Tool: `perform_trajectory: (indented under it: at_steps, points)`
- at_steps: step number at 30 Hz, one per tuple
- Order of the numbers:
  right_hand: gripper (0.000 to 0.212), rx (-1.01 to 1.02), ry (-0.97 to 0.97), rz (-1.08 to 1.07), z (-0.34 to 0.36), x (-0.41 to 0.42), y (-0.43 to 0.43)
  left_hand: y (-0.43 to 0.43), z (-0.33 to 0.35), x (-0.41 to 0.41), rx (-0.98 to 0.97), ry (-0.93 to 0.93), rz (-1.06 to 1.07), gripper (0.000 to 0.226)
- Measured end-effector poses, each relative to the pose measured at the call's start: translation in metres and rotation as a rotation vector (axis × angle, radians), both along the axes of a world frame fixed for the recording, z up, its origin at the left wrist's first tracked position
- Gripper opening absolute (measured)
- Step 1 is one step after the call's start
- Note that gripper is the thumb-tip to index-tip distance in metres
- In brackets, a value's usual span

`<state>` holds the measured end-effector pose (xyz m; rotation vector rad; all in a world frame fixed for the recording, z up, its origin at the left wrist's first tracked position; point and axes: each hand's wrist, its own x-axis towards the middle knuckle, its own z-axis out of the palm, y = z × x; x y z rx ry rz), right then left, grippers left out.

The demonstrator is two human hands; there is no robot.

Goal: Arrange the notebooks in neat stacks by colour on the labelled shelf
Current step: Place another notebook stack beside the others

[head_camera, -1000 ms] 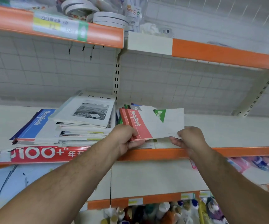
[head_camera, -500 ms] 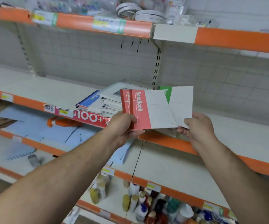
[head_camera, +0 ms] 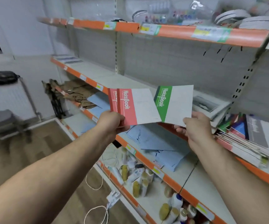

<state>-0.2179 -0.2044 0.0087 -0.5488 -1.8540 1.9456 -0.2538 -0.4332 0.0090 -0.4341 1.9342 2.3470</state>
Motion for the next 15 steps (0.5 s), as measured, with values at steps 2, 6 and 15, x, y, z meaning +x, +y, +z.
perform_trajectory:
  at_steps: [2,6,15]
  points:
    - [0.036,0.013,0.001,-0.021,-0.001,-0.022,-0.022,-0.033,-0.005,-0.015,0.009,-0.029,0.095,0.022]
    - [0.032,0.027,-0.053,-0.044,-0.003,-0.067,-0.070,-0.100,-0.015,-0.044,0.028,-0.072,0.203,0.025]
    - [0.035,0.099,-0.103,0.141,-0.016,-0.155,-0.197,-0.205,-0.024,-0.108,0.049,-0.103,0.199,0.020]
